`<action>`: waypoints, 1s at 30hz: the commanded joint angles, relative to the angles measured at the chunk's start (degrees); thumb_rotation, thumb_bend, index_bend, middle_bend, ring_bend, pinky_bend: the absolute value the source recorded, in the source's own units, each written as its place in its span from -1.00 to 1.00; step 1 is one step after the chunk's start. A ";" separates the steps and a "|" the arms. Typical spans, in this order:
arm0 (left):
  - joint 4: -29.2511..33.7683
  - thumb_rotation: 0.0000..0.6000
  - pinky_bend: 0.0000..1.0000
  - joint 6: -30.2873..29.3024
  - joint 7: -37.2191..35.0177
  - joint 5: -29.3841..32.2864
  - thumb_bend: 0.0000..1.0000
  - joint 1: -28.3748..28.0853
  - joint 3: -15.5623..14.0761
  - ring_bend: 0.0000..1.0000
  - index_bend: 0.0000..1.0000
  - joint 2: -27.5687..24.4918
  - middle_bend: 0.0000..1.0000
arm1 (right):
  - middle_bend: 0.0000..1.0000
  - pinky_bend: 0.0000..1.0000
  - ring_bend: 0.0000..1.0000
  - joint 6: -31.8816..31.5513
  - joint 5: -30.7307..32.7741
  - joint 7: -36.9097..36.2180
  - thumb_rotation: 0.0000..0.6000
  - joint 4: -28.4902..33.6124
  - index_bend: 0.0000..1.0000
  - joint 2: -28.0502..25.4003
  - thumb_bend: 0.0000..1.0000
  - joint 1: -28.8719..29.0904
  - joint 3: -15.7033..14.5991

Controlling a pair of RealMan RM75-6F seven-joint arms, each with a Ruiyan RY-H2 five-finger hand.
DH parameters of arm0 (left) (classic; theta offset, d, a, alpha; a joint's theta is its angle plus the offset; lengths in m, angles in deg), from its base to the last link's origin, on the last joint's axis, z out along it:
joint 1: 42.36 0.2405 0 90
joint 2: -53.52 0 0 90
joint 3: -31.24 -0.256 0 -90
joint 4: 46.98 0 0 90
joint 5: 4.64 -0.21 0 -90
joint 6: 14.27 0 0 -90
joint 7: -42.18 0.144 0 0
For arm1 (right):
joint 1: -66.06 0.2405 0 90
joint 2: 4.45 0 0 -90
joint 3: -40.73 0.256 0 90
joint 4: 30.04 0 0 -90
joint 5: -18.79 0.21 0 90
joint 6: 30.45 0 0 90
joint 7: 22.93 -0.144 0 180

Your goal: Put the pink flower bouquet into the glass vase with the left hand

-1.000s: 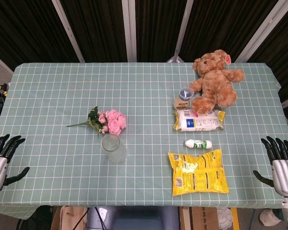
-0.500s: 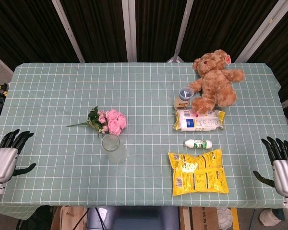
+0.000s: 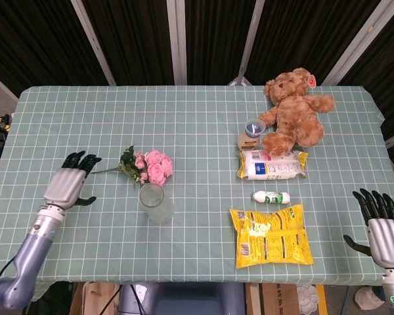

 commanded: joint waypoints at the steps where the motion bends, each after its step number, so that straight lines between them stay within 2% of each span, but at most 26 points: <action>1: -3.06 1.00 -1.00 1.91 6.63 6.48 -0.57 -5.33 1.65 -1.00 -0.74 6.63 -0.83 | -0.79 -1.00 -0.92 0.26 0.31 0.27 1.00 -0.14 -0.77 0.14 -0.66 0.09 0.05; 8: -8.57 1.00 -1.00 1.53 12.71 14.27 -0.61 -11.39 3.11 -1.00 -0.75 15.75 -0.85 | -0.79 -1.00 -0.92 0.92 1.50 1.01 1.00 -0.55 -0.77 0.53 -0.66 0.32 0.39; 13: -13.12 1.00 -1.00 0.59 12.70 15.99 -0.61 -13.89 3.59 -1.00 -0.75 20.59 -0.85 | -0.79 -1.00 -0.92 0.96 1.83 1.05 1.00 -0.62 -0.77 0.60 -0.66 0.32 0.50; 23: -18.55 1.00 -1.00 -2.93 5.13 9.81 -0.61 -13.76 3.80 -1.00 -0.74 23.67 -0.85 | -0.79 -1.00 -0.92 1.35 1.96 1.05 1.00 -0.45 -0.77 0.85 -0.66 0.42 0.34; 30: -20.74 1.00 -1.00 -2.31 10.96 15.44 -0.61 -15.24 4.11 -1.00 -0.75 24.14 -0.85 | -0.79 -1.00 -0.92 2.03 2.42 1.54 1.00 -0.22 -0.77 1.00 -0.66 0.61 0.24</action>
